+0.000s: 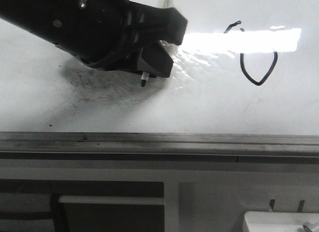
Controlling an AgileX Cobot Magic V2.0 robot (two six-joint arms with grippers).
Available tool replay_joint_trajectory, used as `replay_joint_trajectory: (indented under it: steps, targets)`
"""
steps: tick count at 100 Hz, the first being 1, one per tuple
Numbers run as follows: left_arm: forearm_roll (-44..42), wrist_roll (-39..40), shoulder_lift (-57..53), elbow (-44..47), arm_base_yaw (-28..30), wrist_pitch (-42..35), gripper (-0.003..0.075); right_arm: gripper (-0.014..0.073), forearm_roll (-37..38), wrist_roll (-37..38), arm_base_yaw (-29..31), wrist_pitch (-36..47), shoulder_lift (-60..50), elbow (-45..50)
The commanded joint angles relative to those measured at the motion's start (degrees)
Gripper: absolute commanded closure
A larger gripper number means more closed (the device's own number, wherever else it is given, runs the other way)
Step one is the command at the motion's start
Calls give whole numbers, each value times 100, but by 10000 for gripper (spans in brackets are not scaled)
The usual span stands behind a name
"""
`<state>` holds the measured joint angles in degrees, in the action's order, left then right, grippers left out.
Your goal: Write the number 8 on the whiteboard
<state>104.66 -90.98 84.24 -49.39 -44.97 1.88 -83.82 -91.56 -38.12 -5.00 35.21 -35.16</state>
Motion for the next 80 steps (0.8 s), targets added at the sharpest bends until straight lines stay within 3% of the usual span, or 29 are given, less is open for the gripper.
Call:
replay_joint_trajectory:
  steps: [1, 10, 28, 33, 45, 53, 80]
  targets:
    - [221, 104, -66, -134, 84, -969, 540, 657, -115, 20, 3, 83, -14, -133]
    - [221, 104, -66, -134, 84, -1031, 482, 657, -158, 20, 3, 83, -14, -113]
    - [221, 104, -66, -134, 84, -1030, 460, 657, -244, 20, 3, 83, -14, 33]
    - [221, 104, -66, -134, 84, -1017, 414, 657, -244, 20, 3, 83, -14, 61]
    - [221, 104, -78, -141, 84, -1006, 180, 657, -244, 20, 3, 83, -14, 73]
    - [221, 104, -180, -141, 72, -972, 72, 657, -244, 20, 3, 111, -14, 73]
    - [188, 88, -1647, 8, -41, -335, 87, 657, -233, -10, 3, 312, -481, 157]
